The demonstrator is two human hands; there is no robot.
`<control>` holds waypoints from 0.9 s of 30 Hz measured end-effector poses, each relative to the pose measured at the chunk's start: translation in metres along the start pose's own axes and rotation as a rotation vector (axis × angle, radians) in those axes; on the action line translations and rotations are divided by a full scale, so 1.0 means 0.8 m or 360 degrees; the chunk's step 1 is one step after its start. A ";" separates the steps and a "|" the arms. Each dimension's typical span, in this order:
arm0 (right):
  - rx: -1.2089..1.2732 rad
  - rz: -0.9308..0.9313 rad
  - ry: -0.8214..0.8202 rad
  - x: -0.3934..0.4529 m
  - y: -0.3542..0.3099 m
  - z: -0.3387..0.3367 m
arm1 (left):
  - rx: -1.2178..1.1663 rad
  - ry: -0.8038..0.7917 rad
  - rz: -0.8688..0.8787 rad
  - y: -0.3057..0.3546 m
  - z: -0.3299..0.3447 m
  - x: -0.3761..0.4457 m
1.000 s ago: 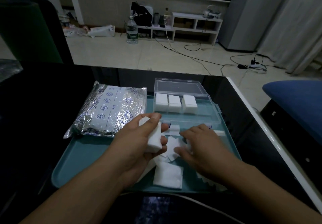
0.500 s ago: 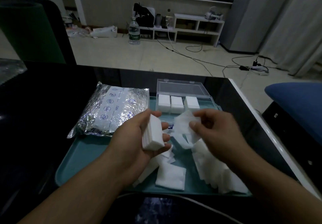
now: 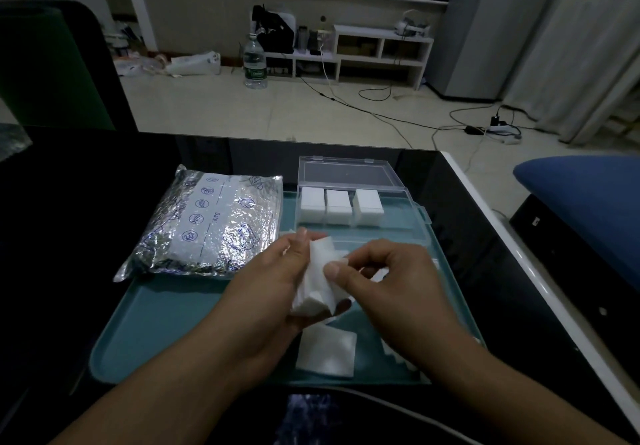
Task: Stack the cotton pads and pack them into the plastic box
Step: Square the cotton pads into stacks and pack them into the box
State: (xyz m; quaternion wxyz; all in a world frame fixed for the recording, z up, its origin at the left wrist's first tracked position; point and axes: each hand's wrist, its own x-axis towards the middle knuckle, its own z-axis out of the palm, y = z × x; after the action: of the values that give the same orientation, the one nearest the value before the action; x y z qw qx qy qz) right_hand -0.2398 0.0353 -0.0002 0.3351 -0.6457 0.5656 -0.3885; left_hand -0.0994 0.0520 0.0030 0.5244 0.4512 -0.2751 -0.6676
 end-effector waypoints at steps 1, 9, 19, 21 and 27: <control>-0.0038 0.0000 -0.0001 -0.001 0.001 0.001 | 0.0004 0.0006 0.0018 0.000 0.000 0.000; -0.0220 -0.0089 0.0105 0.001 0.001 -0.006 | -0.0071 -0.0038 0.0016 0.001 -0.003 0.002; 0.0102 -0.0221 -0.0125 0.001 0.000 -0.006 | -0.0174 -0.0104 -0.0115 0.003 -0.003 -0.001; 0.0076 -0.0286 -0.0180 0.003 0.000 -0.006 | -0.0125 -0.0149 -0.0105 0.002 -0.001 -0.003; -0.0016 -0.0464 -0.0278 0.009 0.001 -0.018 | -0.0040 -0.0183 -0.0162 0.003 0.001 -0.009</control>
State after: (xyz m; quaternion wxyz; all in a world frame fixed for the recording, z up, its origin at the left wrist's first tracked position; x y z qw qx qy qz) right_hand -0.2527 0.0281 0.0070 0.3199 -0.7538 0.4365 -0.3726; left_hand -0.0987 0.0577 0.0077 0.4788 0.4190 -0.2729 -0.7217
